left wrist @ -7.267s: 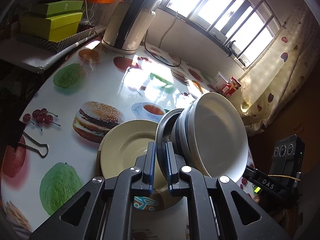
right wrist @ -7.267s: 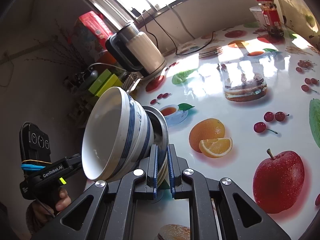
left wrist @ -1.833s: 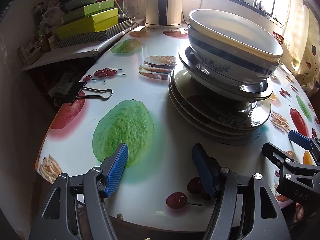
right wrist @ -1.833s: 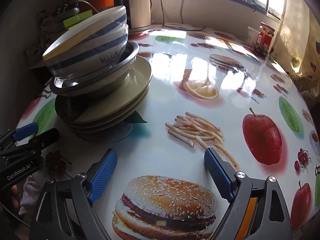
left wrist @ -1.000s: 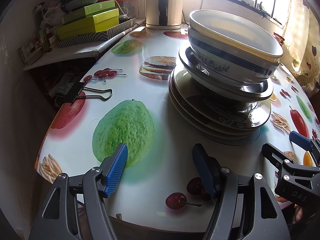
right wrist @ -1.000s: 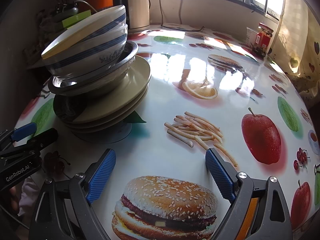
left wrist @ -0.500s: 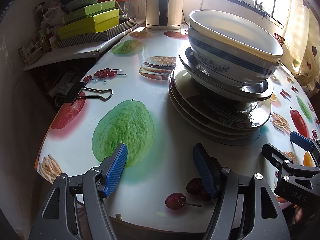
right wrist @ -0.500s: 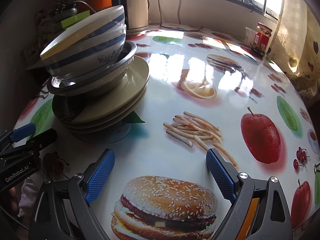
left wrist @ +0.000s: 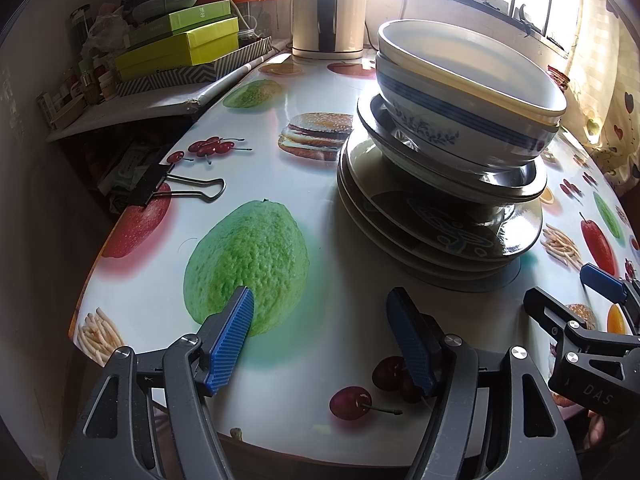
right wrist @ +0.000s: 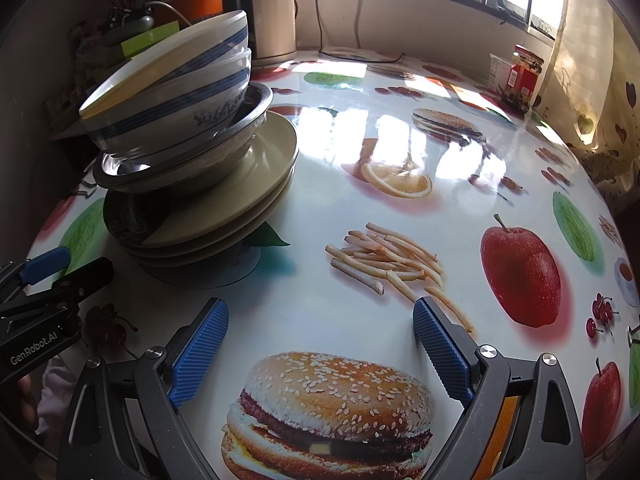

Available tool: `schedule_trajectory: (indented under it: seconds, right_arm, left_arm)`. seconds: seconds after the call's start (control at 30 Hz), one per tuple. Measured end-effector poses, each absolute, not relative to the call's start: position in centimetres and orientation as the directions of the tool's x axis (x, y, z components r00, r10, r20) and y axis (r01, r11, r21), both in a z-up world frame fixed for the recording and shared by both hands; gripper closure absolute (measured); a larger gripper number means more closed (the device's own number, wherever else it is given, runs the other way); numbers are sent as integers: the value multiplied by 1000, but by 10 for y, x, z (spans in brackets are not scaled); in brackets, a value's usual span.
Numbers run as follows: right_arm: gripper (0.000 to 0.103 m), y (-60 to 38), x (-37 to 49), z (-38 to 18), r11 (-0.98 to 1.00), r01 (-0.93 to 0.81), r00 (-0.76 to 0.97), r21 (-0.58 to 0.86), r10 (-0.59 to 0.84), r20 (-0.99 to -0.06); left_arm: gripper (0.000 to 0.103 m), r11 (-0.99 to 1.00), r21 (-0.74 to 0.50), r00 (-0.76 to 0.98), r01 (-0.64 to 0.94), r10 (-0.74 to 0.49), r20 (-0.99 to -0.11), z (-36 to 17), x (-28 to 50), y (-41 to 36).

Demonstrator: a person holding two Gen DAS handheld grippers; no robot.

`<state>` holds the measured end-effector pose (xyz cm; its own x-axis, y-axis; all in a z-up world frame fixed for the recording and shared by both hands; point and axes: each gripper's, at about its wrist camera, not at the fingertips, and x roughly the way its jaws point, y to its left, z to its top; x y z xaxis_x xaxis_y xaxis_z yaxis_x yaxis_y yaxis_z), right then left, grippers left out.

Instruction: Organize plates and bowls

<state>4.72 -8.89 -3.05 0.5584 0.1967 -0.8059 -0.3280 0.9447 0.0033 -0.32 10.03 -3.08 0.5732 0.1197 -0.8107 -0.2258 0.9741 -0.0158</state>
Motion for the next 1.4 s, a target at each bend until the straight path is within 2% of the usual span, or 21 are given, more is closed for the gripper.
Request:
schedule_trajectory:
  seconds: [1.2,1.3,1.4]
  right_arm:
    - [6,-88,47,-31,945,-328,559,2,196,-805]
    - [1,-90,48,-32,946,-323,556,3,193,-808]
    - [0,-93,49,-32,947,-321,556,6,193,-808]
  left_arm:
    - [30,974,-16,574,-225,120,-810,-31,-3,100]
    - [30,974,-15,574,-226,120,-810,-31,-4,100]
    - [30,974,-15,574,-226,121,-810,-31,-3,100]
